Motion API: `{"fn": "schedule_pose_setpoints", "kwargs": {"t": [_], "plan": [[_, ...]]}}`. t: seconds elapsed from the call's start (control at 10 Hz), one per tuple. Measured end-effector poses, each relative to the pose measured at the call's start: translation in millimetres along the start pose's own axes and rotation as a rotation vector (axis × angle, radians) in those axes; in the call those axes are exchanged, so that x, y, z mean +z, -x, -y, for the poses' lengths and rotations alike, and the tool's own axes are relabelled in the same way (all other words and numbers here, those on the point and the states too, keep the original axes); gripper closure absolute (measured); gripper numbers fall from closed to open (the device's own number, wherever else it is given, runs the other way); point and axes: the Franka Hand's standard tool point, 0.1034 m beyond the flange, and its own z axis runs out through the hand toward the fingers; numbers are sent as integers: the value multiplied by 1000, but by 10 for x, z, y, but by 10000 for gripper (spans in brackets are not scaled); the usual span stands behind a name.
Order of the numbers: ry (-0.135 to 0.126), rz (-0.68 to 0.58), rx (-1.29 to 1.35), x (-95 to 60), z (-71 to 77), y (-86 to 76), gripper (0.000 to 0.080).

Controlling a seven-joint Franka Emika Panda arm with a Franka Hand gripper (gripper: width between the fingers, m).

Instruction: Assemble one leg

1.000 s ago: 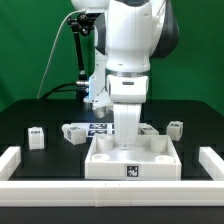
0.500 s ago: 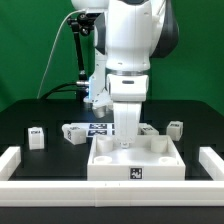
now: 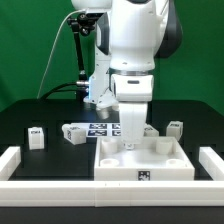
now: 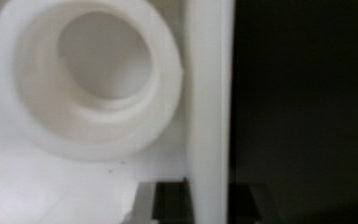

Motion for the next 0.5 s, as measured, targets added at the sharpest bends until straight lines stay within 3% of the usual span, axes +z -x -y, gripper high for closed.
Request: {"fn": "schedule_pose_setpoints", "kwargs": {"t": [0.5], "plan": [[37,-25,-30,-13,-334,-276,736]]}}
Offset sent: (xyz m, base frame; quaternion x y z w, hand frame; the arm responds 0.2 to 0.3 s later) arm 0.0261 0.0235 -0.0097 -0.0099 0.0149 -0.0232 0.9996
